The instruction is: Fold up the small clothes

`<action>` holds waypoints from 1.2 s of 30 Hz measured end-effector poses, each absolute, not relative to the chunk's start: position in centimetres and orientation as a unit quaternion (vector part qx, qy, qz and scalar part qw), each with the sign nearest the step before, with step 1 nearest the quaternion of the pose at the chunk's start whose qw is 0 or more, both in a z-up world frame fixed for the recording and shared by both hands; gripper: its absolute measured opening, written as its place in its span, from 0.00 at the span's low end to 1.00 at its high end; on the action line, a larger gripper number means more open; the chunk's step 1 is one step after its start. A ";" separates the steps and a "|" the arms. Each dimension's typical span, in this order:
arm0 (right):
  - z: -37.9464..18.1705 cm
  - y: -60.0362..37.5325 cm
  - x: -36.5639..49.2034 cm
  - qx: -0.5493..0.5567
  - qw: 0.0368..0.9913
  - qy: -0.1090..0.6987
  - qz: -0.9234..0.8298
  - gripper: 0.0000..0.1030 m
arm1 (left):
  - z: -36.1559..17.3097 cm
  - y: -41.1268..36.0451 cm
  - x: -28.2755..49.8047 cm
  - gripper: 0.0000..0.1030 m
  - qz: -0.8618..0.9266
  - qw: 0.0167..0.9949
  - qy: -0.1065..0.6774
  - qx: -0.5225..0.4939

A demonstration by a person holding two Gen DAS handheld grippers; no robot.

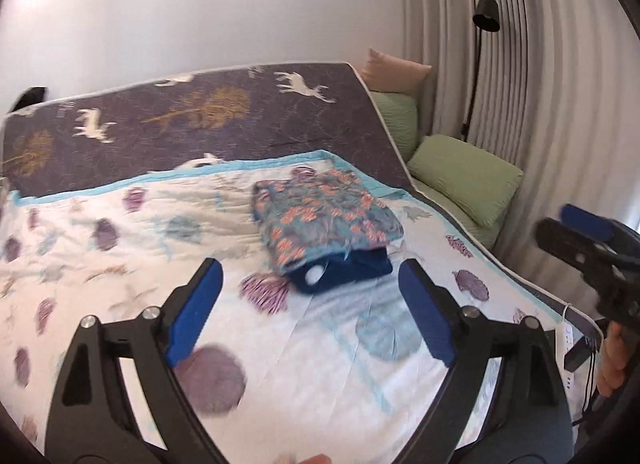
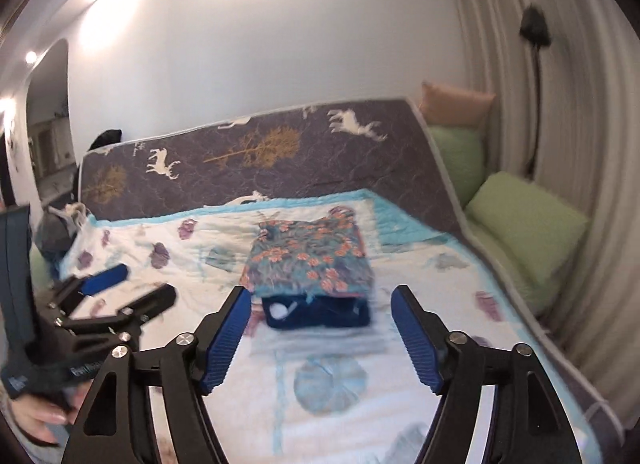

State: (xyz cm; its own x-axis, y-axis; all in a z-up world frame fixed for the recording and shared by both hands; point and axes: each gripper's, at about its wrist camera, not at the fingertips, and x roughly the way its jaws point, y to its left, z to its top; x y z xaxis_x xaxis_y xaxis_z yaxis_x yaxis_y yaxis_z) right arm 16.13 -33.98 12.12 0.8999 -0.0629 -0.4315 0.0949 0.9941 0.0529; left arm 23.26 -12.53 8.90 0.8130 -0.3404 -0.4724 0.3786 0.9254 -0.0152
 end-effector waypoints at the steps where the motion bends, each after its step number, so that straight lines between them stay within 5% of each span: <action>1: 12.2 -33.5 14.3 0.034 0.976 0.211 -0.047 0.79 | 9.1 -12.0 21.6 0.88 -0.182 0.953 0.238 0.041; 11: 10.0 -28.5 1.7 0.044 0.976 0.187 -0.099 0.96 | 9.2 -9.5 10.0 0.96 -0.172 0.959 0.214 0.066; 36: 9.2 -26.2 -5.0 0.061 0.974 0.185 -0.118 0.98 | 7.6 -6.4 3.6 0.99 -0.168 0.956 0.234 0.048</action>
State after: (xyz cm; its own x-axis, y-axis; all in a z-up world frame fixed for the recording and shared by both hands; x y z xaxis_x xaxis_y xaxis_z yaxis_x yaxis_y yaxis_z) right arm -5.04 -26.20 9.24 0.9035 -0.2070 -0.3752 0.2521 0.9648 0.0748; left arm 3.58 -6.43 7.57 0.8335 -0.2994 -0.4644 0.3443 0.9388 0.0126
